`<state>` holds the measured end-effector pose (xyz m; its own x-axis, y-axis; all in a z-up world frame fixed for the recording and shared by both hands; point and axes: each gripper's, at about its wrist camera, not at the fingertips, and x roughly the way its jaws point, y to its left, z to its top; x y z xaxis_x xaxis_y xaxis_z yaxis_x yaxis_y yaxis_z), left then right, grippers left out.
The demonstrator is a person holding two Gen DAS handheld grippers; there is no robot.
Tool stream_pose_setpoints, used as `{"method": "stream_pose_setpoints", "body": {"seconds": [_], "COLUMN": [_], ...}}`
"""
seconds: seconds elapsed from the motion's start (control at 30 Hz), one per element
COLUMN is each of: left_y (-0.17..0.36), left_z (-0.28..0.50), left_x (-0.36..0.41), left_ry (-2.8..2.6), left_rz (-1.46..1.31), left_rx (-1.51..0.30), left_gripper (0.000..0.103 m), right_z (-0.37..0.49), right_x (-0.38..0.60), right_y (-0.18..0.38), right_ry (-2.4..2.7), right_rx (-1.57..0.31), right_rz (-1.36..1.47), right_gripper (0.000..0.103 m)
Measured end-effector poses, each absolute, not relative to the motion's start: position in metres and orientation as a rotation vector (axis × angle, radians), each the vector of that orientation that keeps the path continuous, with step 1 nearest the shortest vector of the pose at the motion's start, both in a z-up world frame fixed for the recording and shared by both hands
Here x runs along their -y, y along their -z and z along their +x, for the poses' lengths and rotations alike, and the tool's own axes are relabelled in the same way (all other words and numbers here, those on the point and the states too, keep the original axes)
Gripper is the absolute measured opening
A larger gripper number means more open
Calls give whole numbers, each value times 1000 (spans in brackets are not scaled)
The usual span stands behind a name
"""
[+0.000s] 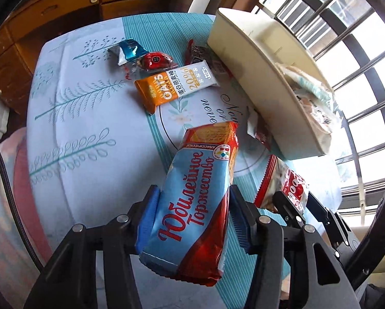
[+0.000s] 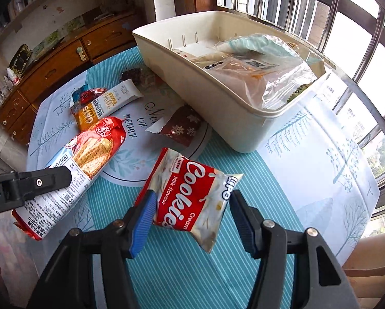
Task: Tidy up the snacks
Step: 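Lift both held packs and carry them over the white tray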
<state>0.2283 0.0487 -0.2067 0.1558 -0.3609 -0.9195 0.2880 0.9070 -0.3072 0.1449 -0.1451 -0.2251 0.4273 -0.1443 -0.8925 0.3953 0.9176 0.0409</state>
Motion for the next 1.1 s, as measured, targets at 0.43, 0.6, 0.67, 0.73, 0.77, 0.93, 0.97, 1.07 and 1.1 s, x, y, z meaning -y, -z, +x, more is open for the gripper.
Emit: {"method": "stream_pose_setpoints", "body": {"seconds": [0.43, 0.6, 0.67, 0.73, 0.77, 0.93, 0.97, 1.07, 1.1], "left_y": [193, 168, 156, 144, 138, 113, 108, 96, 93], "left_z": [201, 189, 185, 182, 181, 176, 176, 176, 177], "left_x": [-68, -69, -69, -67, -66, -57, -54, -43, -39], "left_ry": [423, 390, 379, 370, 365, 340, 336, 329, 330], "left_rz": [-290, -335, -359, -374, -381, -436, -447, -470, -476], "left_rx": [-1355, -1303, -1275, -1246, -1233, -1169, -1156, -1118, -1109], "left_gripper": [45, 45, 45, 45, 45, 44, 44, 44, 44], "right_z": [122, 119, 118, 117, 116, 115, 115, 120, 122], "right_x": [140, 145, 149, 152, 154, 165, 168, 179, 183], "right_y": [179, 168, 162, 154, 151, 132, 129, 117, 114], "right_ry": [246, 177, 151, 122, 108, 38, 27, 1, -7], "right_rx": [-1026, -1027, -1020, -1011, -1006, -974, -966, -943, -935], "right_rz": [230, 214, 203, 193, 188, 147, 135, 109, 101], "right_gripper": [59, 59, 59, 59, 59, 59, 59, 59, 59]}}
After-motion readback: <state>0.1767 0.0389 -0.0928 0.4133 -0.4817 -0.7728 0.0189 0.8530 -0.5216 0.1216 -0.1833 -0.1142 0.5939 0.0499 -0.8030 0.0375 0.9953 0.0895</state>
